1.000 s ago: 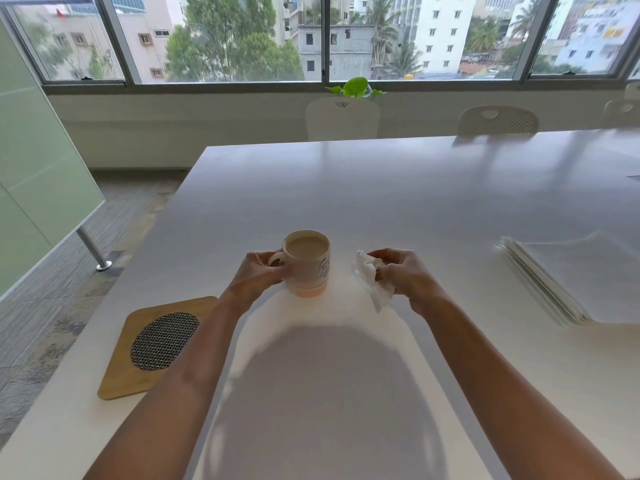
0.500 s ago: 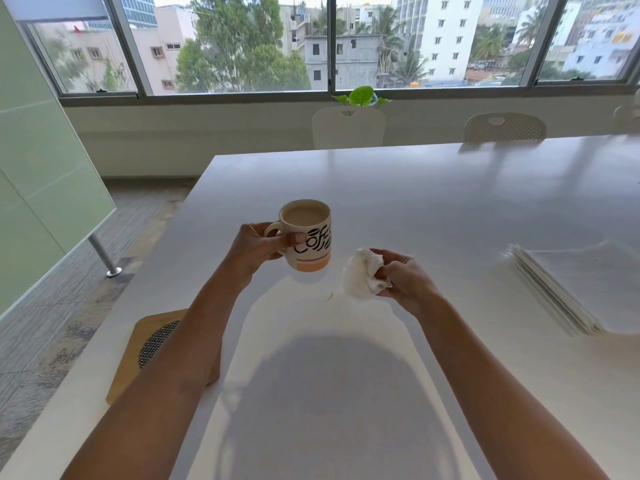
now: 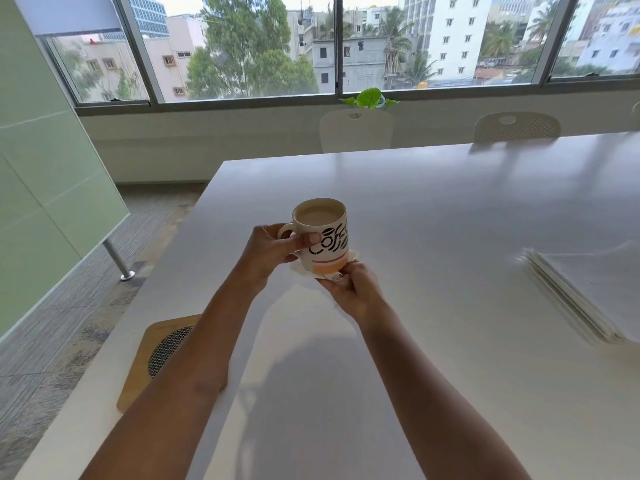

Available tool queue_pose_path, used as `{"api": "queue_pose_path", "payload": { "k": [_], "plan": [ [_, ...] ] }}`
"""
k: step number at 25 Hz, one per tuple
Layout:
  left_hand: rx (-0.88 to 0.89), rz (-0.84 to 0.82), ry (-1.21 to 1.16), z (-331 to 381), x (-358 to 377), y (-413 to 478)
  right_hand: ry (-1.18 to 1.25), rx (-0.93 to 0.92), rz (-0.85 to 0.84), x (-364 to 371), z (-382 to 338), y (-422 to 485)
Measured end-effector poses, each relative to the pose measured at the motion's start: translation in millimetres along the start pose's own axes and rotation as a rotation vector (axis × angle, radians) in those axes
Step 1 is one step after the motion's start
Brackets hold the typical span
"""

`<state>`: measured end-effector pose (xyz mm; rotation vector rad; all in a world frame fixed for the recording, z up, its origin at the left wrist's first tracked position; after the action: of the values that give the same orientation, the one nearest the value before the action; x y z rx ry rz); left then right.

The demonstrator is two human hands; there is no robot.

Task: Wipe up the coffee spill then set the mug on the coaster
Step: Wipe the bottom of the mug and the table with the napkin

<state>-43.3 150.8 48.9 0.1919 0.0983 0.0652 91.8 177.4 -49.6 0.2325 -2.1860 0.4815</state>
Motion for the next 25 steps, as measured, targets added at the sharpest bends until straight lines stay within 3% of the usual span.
{"api": "queue_pose_path", "payload": {
  "k": [8,12,20,25],
  "plan": [
    [-0.002,0.026,-0.003,-6,-6,-1,0.271,0.002,-0.002,5,4,-9],
    [0.014,0.029,-0.012,-4,-3,0,0.281,-0.033,-0.012,10,7,-13],
    [-0.003,0.018,-0.01,-12,2,0,0.279,-0.167,0.212,4,10,-26],
    [-0.025,-0.007,0.004,-16,4,-1,0.269,-0.229,0.253,-3,17,-31]
  ]
}}
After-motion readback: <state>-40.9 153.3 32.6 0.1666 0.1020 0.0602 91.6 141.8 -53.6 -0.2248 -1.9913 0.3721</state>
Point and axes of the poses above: each hand's wrist, its own y-axis towards the middle knuckle, its own x-axis out of the palm, z = x × y, the point moved 7 cm from there along y, towards the middle knuckle, and after that the axes turned 1 degree about z, right-handed, at the moved point
